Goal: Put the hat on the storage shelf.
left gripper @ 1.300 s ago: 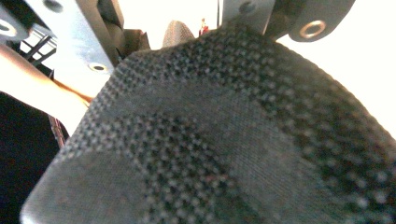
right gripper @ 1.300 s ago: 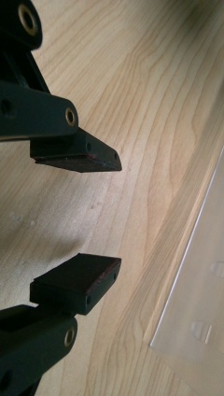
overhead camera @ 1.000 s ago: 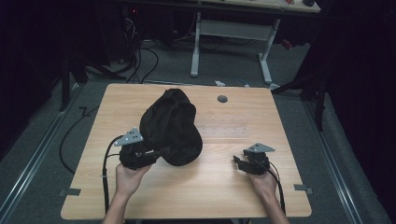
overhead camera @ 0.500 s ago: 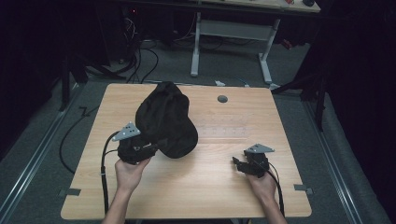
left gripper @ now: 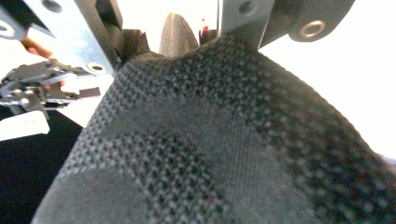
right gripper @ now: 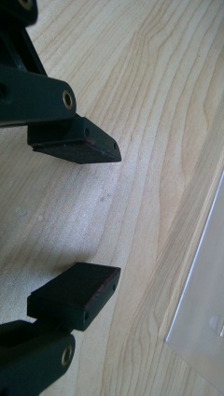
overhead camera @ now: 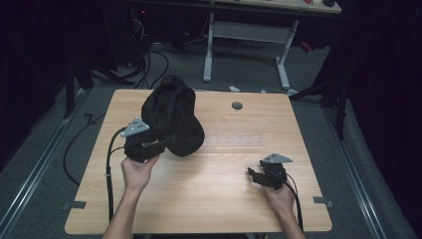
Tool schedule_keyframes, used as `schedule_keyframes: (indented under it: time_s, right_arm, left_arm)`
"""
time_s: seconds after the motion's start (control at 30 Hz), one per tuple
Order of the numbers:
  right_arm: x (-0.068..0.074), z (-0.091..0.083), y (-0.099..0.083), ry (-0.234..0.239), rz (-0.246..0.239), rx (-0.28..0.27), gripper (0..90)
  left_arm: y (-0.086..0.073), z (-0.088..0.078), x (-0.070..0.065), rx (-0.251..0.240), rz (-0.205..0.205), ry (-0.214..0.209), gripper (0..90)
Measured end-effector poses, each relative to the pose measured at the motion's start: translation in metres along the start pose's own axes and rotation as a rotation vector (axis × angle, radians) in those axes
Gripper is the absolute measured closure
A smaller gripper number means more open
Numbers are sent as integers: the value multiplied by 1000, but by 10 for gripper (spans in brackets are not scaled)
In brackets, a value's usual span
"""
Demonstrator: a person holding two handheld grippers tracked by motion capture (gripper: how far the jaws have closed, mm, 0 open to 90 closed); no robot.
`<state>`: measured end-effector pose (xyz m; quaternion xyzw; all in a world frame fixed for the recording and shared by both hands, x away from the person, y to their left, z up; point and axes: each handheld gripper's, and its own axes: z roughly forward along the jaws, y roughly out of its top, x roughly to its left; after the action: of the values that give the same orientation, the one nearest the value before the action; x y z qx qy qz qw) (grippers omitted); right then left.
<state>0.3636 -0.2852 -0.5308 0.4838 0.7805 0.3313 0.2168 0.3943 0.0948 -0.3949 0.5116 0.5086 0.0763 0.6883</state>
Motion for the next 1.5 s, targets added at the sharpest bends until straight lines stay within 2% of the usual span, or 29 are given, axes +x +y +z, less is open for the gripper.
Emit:
schedule_keyframes:
  time_s: [0.23, 0.47, 0.63, 1.03, 1.27, 1.5]
  right_arm:
    - [0, 0, 0, 0, 1, 0, 387]
    - [0, 0, 0, 0, 1, 1, 387]
    - [0, 0, 0, 0, 2, 0, 387]
    - [0, 0, 0, -1, 1, 0, 387]
    - [0, 0, 0, 0, 0, 0, 387]
    - [0, 0, 0, 0, 1, 0, 387]
  left_arm:
    - [6, 13, 0, -9, 45, 38, 695]
    - [6, 29, 1, 3, 104, 75, 695]
    - [4, 37, 2, 6, 116, 92, 695]
    - [-3, 53, 0, 25, 180, 125, 695]
    - [-11, 61, 0, 36, 205, 140, 695]
    - [-16, 64, 3, 30, 193, 136, 691]
